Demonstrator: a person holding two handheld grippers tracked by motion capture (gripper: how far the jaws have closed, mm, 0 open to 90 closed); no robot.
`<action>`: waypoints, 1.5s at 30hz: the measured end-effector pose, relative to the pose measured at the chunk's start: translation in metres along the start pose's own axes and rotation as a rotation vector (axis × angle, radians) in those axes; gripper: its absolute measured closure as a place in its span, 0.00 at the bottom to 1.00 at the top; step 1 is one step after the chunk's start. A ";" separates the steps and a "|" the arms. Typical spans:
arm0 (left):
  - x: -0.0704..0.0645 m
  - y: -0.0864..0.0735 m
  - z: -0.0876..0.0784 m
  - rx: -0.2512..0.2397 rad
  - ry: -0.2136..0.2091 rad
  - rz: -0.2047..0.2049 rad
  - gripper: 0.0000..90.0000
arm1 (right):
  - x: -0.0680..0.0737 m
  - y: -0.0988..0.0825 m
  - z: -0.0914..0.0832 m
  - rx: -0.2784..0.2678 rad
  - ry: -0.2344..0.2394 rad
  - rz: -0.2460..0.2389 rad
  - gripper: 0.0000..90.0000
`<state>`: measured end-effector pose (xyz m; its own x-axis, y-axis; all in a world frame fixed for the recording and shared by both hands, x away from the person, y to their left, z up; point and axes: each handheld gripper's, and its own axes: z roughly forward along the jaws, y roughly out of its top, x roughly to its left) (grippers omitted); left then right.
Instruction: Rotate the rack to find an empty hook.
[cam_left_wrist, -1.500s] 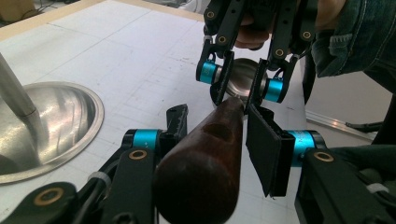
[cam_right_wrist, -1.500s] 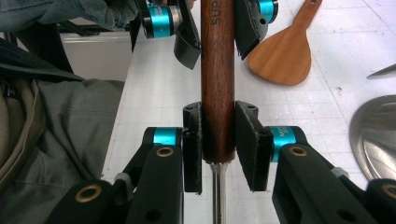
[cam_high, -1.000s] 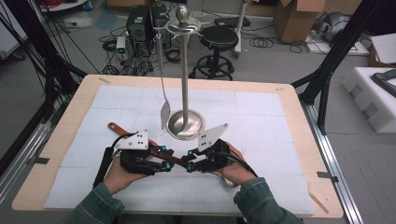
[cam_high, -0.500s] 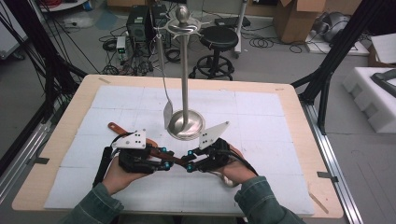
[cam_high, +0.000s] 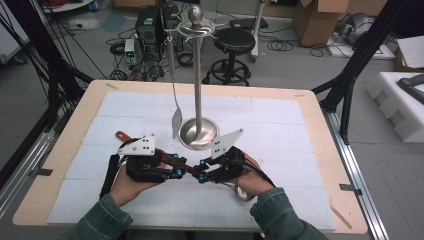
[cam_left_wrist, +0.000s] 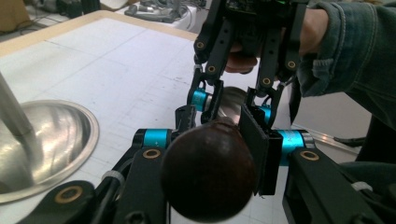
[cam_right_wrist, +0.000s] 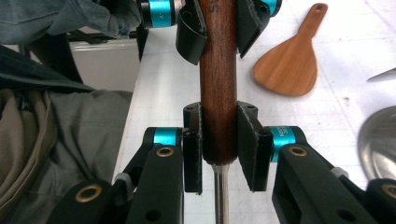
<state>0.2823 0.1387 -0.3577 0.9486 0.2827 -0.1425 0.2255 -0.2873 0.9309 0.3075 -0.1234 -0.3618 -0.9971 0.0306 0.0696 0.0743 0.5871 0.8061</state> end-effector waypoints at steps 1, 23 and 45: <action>0.000 0.002 -0.001 -0.003 0.004 -0.002 0.72 | 0.001 0.001 0.000 -0.003 -0.014 0.004 0.82; 0.000 0.010 -0.007 -0.016 0.029 -0.011 0.62 | 0.001 0.020 -0.013 -0.148 -0.122 0.072 0.82; -0.001 0.008 -0.005 0.001 0.029 0.010 0.60 | -0.001 0.026 -0.027 -0.236 -0.191 0.087 0.82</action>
<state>0.2815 0.1409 -0.3484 0.9438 0.3066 -0.1237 0.2165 -0.2906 0.9320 0.3112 -0.1296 -0.3252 -0.9702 0.2370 0.0505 0.1387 0.3723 0.9177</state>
